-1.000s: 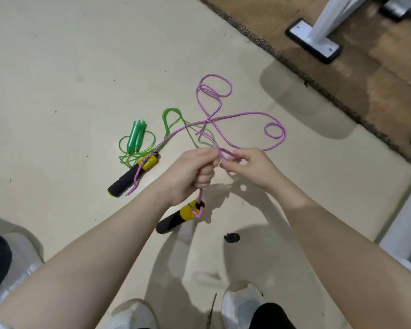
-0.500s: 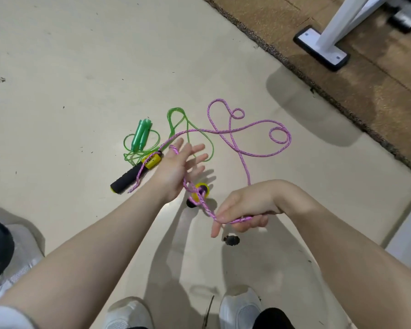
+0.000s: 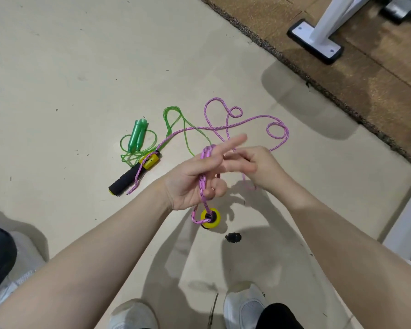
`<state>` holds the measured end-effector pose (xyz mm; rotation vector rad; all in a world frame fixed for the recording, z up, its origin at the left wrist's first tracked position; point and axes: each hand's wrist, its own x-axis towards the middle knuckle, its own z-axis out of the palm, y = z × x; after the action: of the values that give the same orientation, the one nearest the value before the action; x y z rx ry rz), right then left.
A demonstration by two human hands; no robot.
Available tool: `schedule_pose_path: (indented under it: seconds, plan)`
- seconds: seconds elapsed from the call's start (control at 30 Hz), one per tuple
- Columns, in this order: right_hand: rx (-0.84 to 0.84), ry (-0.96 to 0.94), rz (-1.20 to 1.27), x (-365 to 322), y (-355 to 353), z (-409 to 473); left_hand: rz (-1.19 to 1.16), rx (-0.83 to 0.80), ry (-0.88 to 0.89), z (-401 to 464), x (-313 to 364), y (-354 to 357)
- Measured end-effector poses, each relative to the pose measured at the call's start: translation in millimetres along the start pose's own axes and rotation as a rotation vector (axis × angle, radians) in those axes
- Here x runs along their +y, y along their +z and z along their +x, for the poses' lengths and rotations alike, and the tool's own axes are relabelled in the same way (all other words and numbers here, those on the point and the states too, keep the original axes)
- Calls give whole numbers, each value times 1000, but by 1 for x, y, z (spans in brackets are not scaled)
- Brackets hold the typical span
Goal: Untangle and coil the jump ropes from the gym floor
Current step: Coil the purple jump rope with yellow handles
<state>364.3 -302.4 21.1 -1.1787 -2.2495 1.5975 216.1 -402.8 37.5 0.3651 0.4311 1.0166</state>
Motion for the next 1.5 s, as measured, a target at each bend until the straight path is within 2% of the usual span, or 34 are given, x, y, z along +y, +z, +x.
schedule_pose_path:
  seconds: [0.07,0.17,0.23,0.3,0.33,0.4,0.5,0.53,0.6,0.67,0.7,0.73,0.83,0.97,1.03,1.07,1.1,1.17,1.23,1.3,1.33,1.37,1.4,1.5]
  plan:
    - [-121,-5,-203,-2,8,-6,-123,150,153,-1,0,-5]
    - [-478,53,-352,-3,18,-20,-205,565,377,4,4,-18]
    - [-801,152,-362,-15,20,-27,-70,795,387,4,2,-26]
    - [-939,122,-360,-37,16,-28,89,916,295,1,-6,-32]
    - [-926,65,-315,-45,12,-26,126,910,220,0,-10,-33]
    - [-752,-50,-169,-58,3,-17,207,784,7,-4,-14,-26]
    - [-256,-101,78,-56,-13,-3,289,521,-280,-7,-11,-5]
    - [-112,-85,152,-51,-17,2,275,443,-304,-6,-9,-2]
    - [38,-31,213,-35,-16,8,200,262,-253,-5,-5,4]
    - [21,34,150,-18,-9,8,90,82,-119,-5,3,5]
    - [-39,67,93,-10,-4,4,79,73,-39,-5,8,6]
    - [-132,91,52,-6,2,-1,99,145,27,-4,10,6]
    - [-437,111,-6,-11,18,-17,150,558,158,4,9,2]
    - [-802,159,-95,-37,16,-29,157,915,242,6,0,-30]
    - [-905,134,-13,-53,1,-32,254,991,197,2,1,-40]
    - [-886,85,21,-60,-8,-32,288,953,127,-1,1,-37]
    - [-796,31,54,-66,-16,-30,305,873,25,-3,0,-31]
    - [-431,-37,178,-67,-30,-19,338,622,-228,-4,-1,-13]
    - [-29,-57,320,-54,-37,-2,352,295,-422,-5,1,-3]
    - [186,-7,310,-35,-33,9,267,-22,-422,-4,5,2]
    - [205,35,246,-24,-28,10,208,-116,-349,-3,8,3]
    - [161,78,162,-15,-21,8,165,-138,-253,-2,12,4]
    - [52,114,67,-6,-14,3,152,-71,-158,-1,15,5]
    - [-421,236,-50,4,5,-17,117,438,111,6,19,3]
